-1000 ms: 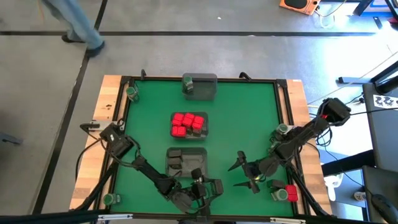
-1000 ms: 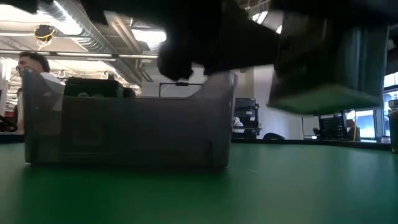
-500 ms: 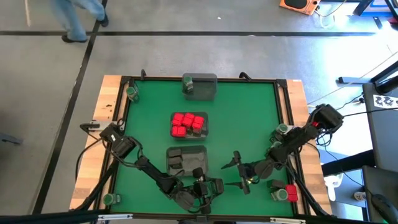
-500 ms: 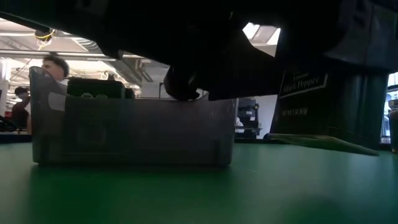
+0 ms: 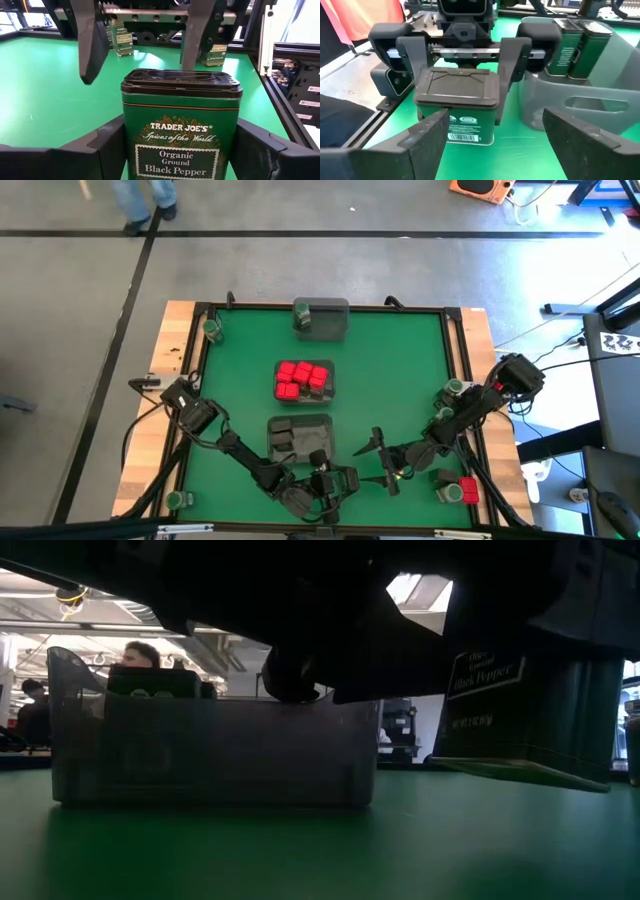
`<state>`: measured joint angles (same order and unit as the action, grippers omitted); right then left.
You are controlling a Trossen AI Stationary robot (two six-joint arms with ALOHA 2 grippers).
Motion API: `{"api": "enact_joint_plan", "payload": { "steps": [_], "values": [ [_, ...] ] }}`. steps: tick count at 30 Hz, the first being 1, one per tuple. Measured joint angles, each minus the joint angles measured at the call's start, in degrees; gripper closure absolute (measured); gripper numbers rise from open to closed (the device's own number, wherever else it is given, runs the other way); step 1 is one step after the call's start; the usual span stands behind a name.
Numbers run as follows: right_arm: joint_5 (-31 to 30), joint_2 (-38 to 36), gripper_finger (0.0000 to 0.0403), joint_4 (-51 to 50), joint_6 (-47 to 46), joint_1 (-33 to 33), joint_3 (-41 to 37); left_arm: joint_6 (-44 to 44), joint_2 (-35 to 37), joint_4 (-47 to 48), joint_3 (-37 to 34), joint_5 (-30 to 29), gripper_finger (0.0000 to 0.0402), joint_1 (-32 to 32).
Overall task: Sort spices by type
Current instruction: Put the black seasoning can into the bottom gray bin
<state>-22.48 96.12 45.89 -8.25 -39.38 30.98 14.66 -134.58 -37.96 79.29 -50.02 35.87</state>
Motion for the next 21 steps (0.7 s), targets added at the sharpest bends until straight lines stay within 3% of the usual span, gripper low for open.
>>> {"api": "enact_joint_plan", "payload": {
  "steps": [11, 21],
  "values": [
    [-0.5, 1.7, 0.0084, 2.6, -0.2, 0.0, 0.1, 6.1, 0.2, -0.4, 0.1, -0.3, 0.0094, -0.7],
    [-1.0, 1.7, 0.0084, 2.1, -0.2, 0.0, 0.2, 2.5, 0.2, -0.1, 0.0, -0.2, 0.0076, 0.0]
  ]
}}
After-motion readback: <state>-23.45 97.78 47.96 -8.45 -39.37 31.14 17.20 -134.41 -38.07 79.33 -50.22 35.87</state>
